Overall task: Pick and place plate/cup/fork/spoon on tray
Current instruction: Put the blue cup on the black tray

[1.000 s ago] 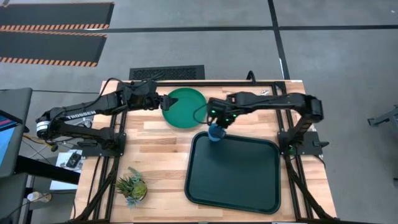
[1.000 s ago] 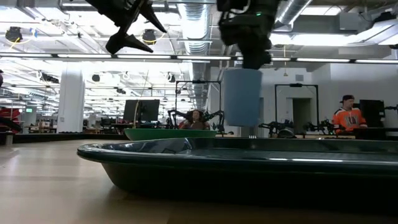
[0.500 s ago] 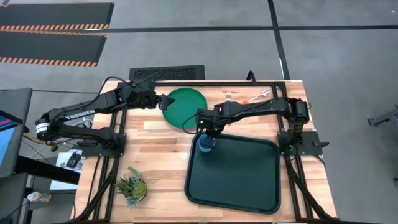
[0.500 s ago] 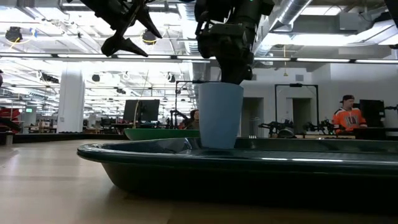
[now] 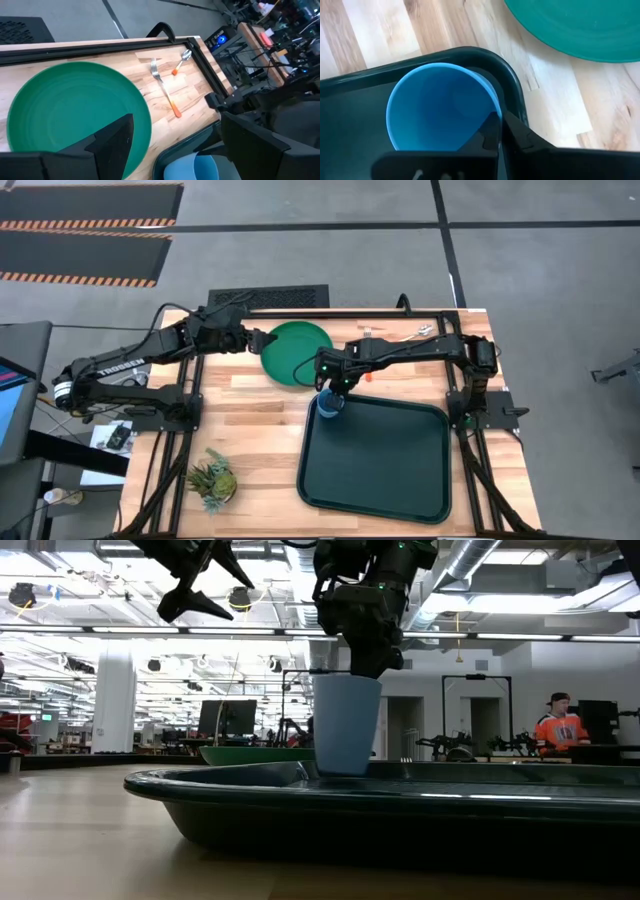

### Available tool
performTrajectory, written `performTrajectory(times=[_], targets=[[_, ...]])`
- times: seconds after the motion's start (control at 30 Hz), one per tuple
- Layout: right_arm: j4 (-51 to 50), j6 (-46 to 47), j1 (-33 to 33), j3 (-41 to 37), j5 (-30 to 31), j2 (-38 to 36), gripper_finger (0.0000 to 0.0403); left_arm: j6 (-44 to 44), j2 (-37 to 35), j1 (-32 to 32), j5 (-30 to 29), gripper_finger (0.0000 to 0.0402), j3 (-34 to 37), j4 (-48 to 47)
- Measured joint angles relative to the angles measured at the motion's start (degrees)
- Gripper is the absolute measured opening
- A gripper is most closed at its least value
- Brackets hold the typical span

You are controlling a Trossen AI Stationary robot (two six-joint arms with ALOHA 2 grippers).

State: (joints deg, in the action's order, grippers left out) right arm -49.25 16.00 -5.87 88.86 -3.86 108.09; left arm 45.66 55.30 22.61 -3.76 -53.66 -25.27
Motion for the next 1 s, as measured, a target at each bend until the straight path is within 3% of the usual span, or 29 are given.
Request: performTrajectory(times=[1.0], targets=[[0.21,-1.49,-1.11,0.00,0.90,0.00,0.0051,0.05,-0.26,0.00,-0.01,0.0284,0.04,-1.19]])
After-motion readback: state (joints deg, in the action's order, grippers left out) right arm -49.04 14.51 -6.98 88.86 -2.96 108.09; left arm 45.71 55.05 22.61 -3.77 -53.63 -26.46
